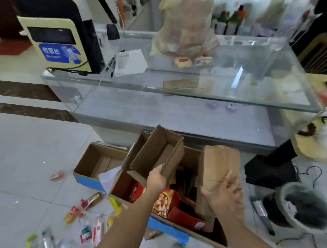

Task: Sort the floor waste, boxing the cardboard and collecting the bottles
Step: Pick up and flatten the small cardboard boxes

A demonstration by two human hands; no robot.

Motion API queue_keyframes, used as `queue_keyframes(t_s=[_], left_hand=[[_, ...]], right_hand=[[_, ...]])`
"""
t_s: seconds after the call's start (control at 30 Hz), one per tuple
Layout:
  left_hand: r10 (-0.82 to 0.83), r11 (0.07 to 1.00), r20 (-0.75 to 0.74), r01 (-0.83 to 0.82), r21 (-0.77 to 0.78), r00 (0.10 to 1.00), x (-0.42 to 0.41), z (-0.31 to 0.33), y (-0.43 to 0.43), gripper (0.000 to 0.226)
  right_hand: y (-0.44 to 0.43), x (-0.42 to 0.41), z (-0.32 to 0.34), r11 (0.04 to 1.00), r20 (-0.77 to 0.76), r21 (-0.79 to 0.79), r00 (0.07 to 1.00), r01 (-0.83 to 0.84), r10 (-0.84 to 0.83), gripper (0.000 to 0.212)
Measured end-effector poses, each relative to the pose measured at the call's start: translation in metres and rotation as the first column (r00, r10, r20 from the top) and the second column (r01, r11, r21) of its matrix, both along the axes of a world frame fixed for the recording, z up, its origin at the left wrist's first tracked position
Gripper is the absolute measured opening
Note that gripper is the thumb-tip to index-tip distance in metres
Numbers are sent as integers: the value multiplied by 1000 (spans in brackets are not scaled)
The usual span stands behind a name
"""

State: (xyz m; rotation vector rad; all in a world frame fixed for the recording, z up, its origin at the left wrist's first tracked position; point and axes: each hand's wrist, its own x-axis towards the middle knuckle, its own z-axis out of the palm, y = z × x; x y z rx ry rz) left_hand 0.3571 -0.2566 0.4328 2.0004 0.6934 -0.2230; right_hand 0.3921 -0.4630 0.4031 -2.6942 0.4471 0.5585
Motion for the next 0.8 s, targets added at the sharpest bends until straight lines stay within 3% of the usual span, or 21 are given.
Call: queue_keyframes(t_s=[0.3,0.43,0.57,0.8], left_hand=[[20,999,-113,-16,32,993,50,-97,-17,43],[55,998,-156,-59,-23,986,62,-134,-25,43],[106,990,-223,-124,-67,969,70,-155,-38,41],[116,975,-300,-167,-149,947,82,-175,-51,55]], right_hand=[[13,50,-94,997,-14,-30,997,69,-70,133],[18,52,-133,988,-39,-18,987,152,-153,134],[7,59,-150,964,-48,13,963,266,-265,129],[15,67,-161,965,-139,-10,955,263,-262,131]])
